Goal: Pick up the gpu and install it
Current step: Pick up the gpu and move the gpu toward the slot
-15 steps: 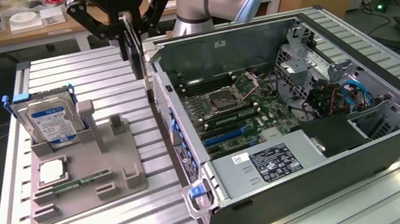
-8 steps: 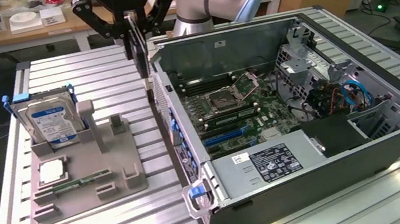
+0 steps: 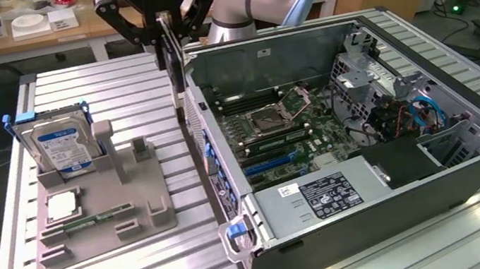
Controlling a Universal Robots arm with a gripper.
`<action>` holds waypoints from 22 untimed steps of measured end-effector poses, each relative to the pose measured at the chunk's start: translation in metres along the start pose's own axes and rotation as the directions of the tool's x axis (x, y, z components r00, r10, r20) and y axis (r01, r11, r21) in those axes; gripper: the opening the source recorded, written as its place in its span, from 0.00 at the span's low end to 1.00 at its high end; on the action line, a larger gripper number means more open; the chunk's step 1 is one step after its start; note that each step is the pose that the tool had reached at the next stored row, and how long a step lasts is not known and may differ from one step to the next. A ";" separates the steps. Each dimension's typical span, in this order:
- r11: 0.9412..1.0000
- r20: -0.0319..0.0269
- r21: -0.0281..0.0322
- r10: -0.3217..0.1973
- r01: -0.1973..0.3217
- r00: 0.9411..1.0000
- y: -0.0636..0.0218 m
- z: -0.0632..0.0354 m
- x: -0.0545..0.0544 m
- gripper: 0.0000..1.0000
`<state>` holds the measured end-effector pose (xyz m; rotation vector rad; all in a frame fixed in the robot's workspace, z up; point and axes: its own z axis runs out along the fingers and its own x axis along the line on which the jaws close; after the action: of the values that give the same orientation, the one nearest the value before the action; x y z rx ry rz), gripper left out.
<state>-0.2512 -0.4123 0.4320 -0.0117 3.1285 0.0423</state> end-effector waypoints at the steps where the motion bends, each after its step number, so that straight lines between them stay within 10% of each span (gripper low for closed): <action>1: 1.000 0.000 0.000 0.000 0.000 1.000 0.0000 0.0000 -0.001 0.28; 22: 1.000 0.000 0.000 0.000 0.000 1.000 -0.0002 0.0004 -0.026 0.28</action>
<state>-0.2249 -0.4123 0.4320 -0.0118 3.1284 0.0423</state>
